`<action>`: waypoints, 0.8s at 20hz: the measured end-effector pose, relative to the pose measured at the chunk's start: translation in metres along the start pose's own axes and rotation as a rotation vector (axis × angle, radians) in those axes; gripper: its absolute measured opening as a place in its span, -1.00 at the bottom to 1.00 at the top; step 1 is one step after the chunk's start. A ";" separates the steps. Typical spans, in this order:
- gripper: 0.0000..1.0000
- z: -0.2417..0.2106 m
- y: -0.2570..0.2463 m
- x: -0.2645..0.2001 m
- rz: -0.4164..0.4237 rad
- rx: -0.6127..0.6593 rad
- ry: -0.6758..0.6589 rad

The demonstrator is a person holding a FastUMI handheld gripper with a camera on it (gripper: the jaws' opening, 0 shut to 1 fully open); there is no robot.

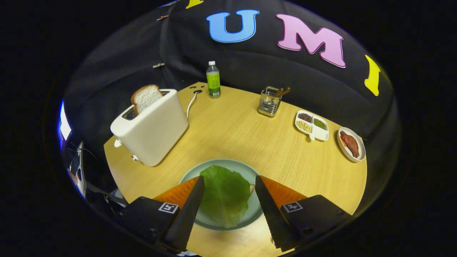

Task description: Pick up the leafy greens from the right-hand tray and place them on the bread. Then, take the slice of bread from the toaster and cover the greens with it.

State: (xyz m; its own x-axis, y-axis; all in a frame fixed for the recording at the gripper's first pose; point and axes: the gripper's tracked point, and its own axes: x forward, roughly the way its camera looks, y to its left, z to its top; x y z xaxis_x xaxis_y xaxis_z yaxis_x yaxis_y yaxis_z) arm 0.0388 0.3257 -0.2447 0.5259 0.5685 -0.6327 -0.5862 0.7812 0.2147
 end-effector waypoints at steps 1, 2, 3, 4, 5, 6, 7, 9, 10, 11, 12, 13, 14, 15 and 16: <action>0.77 0.015 0.004 -0.008 0.009 -0.017 -0.039; 0.76 0.031 0.006 -0.015 0.011 -0.049 -0.080; 0.76 0.050 0.011 -0.024 0.012 -0.088 -0.121; 0.75 0.067 0.019 -0.032 0.021 -0.121 -0.162; 0.75 0.085 0.028 -0.040 0.033 -0.140 -0.201; 0.76 0.103 0.039 -0.046 0.042 -0.149 -0.240; 0.78 0.120 0.051 -0.052 0.062 -0.153 -0.275; 0.85 0.152 0.077 -0.066 0.097 -0.161 -0.335; 0.87 0.164 0.091 -0.069 0.116 -0.166 -0.357; 0.88 0.176 0.106 -0.070 0.136 -0.170 -0.370; 0.88 0.187 0.121 -0.069 0.157 -0.174 -0.384; 0.89 0.194 0.136 -0.066 0.174 -0.172 -0.390; 0.91 0.199 0.148 -0.062 0.181 -0.163 -0.394; 0.96 0.203 0.160 -0.056 0.187 -0.151 -0.396; 0.96 0.205 0.171 -0.048 0.194 -0.139 -0.390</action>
State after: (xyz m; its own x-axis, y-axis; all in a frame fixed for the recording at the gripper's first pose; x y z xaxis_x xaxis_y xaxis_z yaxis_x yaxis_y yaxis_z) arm 0.0394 0.4848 -0.0248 0.5757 0.7761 -0.2572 -0.7596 0.6241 0.1829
